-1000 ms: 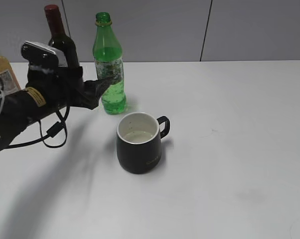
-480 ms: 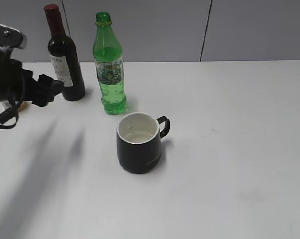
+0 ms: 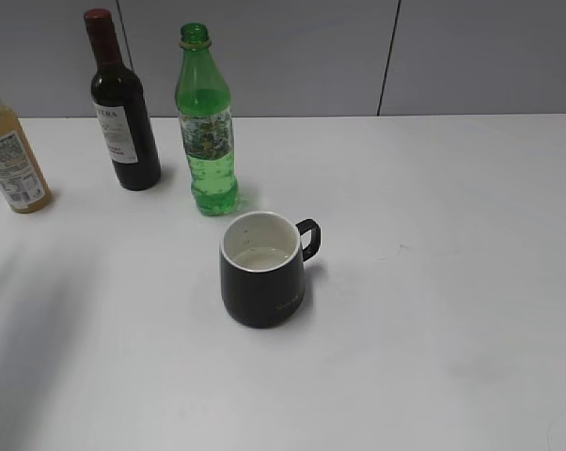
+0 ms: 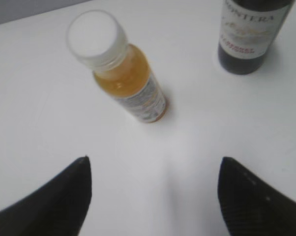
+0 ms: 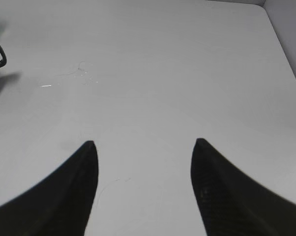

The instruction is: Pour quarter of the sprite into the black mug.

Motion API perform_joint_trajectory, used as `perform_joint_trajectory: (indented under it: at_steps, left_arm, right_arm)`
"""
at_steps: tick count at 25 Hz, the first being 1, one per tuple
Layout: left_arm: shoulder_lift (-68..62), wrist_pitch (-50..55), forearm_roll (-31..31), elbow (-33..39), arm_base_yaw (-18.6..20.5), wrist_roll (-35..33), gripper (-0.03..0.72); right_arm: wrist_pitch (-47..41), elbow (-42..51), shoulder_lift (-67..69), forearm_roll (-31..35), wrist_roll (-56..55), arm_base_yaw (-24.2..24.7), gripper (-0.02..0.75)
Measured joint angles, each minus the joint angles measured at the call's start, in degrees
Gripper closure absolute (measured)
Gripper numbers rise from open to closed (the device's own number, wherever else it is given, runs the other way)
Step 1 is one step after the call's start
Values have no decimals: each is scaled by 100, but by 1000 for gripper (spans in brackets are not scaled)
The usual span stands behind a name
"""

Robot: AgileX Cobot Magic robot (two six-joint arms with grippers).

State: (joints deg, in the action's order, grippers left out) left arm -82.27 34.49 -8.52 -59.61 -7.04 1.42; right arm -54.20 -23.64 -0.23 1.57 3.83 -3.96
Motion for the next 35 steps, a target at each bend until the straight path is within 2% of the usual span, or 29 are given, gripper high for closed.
perform_joint_trajectory:
  at_steps: [6, 10, 13, 16, 21, 27, 35]
  left_arm:
    - [18, 2057, 204, -1146, 116, -271, 94]
    - [22, 3114, 852, -1546, 303, -565, 99]
    - [74, 3447, 1253, -1593, 543, -719, 99]
    - [247, 3499, 1346, -1579, 695, -760, 99]
    - [817, 3499, 1349, -1102, 731, -768, 100]
    - [1796, 3519, 1339, 52, 731, -768, 101]
    - [3150, 3538, 1339, 1212, 731, -768, 101]
  right_arm:
    - [0, 0, 0, 0, 0, 0, 281]
    - [0, 0, 0, 0, 0, 0, 281]
    - [0, 0, 0, 0, 0, 0, 281]
    - [0, 0, 0, 0, 0, 0, 281]
    - [0, 0, 0, 0, 0, 0, 281]
    - [0, 0, 0, 0, 0, 0, 281]
    - [0, 0, 0, 0, 0, 0, 281]
